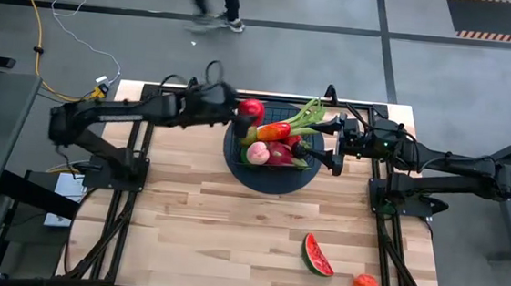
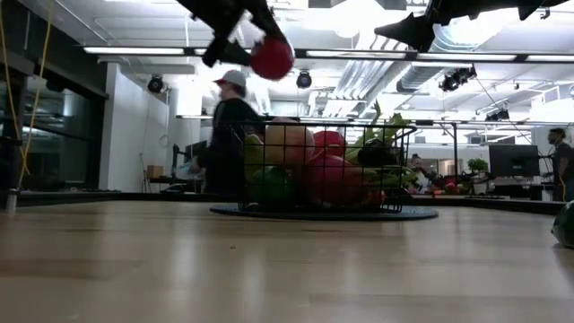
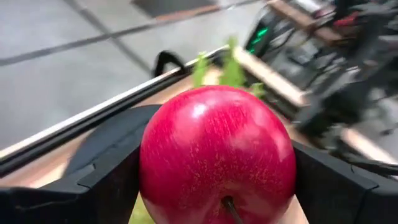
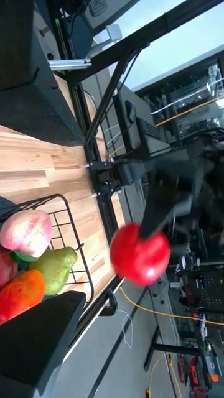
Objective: Build produce basket
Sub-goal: Put the apple into the wire basket
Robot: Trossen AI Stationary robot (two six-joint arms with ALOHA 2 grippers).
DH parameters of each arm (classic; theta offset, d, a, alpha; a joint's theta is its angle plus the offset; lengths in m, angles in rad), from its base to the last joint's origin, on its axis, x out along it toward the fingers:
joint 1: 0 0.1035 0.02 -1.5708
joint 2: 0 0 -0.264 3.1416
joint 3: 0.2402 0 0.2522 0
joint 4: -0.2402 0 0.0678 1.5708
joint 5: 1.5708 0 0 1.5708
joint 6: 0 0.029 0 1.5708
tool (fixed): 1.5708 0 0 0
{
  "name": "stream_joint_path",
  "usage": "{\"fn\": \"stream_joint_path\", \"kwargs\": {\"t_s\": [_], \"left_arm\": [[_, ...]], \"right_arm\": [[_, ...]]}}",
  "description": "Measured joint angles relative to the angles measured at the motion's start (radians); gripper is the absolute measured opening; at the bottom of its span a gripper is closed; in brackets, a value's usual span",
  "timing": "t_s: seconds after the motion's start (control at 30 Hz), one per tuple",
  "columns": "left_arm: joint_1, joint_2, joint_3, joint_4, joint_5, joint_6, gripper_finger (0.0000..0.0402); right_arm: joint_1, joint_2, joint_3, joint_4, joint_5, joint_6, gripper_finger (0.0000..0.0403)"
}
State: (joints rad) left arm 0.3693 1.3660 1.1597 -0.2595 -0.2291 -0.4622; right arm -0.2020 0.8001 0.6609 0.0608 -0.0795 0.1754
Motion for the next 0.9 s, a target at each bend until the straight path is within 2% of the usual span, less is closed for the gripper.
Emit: {"fn": "stream_joint_path", "kwargs": {"t_s": [0.17,0.33,0.43,0.67,0.9], "left_arm": [[0.059,0.174,0.114,-0.115,0.015,-0.060,0.0342],[0.084,0.295,0.132,-0.116,0.046,-0.138,0.0342],[0.084,0.348,0.132,-0.114,0.015,-0.161,0.0342],[0.084,0.393,0.135,-0.079,-0.033,-0.211,0.0342],[0.084,0.390,0.134,-0.072,-0.049,-0.147,0.0342]], "right_arm": [[0.000,0.000,0.000,-0.010,0.000,0.007,0.0390],[0.000,0.000,0.000,-0.021,0.000,0.012,0.0390],[0.000,0.000,0.000,-0.024,0.000,0.039,0.0390],[0.000,0.000,0.000,-0.036,0.000,0.052,0.0390],[0.000,0.000,0.000,-0.036,0.000,0.052,0.0390]]}}
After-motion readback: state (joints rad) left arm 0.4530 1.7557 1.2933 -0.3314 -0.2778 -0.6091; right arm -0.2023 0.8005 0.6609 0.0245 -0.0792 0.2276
